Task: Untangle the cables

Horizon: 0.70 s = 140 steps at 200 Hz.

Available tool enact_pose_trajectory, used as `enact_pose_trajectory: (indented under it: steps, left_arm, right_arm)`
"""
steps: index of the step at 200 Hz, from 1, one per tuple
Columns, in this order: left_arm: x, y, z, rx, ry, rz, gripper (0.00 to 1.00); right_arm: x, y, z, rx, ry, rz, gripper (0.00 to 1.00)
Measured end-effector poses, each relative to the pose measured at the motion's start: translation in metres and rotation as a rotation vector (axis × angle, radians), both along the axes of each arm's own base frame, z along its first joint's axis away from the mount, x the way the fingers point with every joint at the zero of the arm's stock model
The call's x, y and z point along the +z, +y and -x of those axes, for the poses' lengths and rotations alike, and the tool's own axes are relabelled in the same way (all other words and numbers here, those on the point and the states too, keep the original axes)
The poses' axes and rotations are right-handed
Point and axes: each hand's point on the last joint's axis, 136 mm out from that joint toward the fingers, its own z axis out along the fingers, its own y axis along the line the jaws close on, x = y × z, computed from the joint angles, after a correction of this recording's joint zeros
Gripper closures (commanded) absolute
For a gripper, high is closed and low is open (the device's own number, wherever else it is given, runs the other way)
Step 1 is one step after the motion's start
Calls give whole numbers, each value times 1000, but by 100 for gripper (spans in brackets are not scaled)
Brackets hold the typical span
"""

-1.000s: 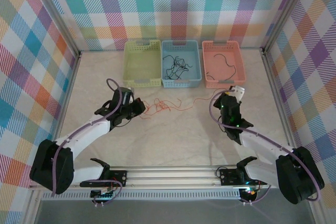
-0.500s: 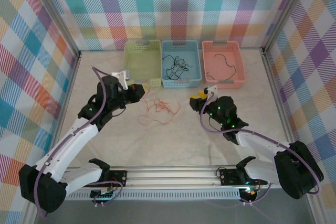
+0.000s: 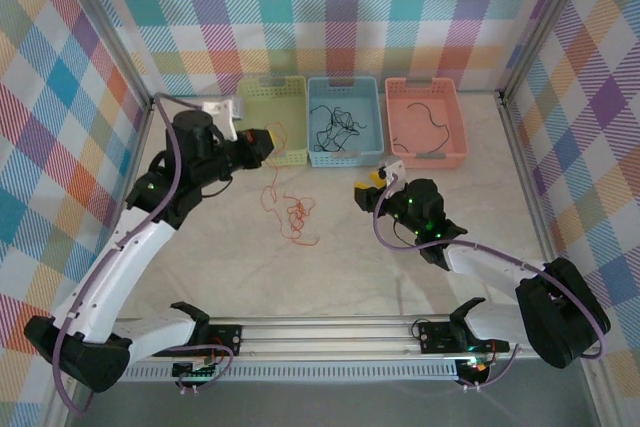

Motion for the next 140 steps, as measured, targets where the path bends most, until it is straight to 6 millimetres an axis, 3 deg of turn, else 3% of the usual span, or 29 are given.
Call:
enact_pose_trajectory:
  steps: [4,9,17,52,140]
  left_arm:
    - [8,0,0,0,-11,4,100]
    - [17,0,-1,-1,-25,8,100]
    - [31,0,-2,2,-48,17,100]
    - [72,5,-10,48,-101,29,100]
    - [127,20,-62,223,-167,3,100]
  right_arm:
    - [-1,0,0,-3,3,2,41]
    - [-2,-1,-1,-8,4,6,23]
    - [-3,-3,-3,-23,8,9,19]
    - [-11,-15,-13,-114,30,33,18]
    - [-25,-19,-20,-154,68,69,19]
